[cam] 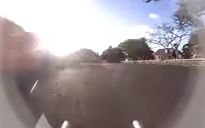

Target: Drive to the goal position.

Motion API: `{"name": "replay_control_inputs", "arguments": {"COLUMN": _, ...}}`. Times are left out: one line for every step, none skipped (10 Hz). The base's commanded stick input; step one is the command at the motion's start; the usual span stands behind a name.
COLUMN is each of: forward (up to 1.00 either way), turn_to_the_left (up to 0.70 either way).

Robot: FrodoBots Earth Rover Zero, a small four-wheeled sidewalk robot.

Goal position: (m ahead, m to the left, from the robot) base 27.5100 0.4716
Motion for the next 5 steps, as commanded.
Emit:
{"name": "replay_control_inputs", "arguments": {"forward": 0.7, "turn_to_the_left": -0.01}}
{"name": "replay_control_inputs", "arguments": {"forward": 0.7, "turn_to_the_left": -0.1}}
{"name": "replay_control_inputs", "arguments": {"forward": 0.7, "turn_to_the_left": -0.19}}
{"name": "replay_control_inputs", "arguments": {"forward": 0.7, "turn_to_the_left": -0.24}}
{"name": "replay_control_inputs", "arguments": {"forward": 0.7, "turn_to_the_left": -0.26}}
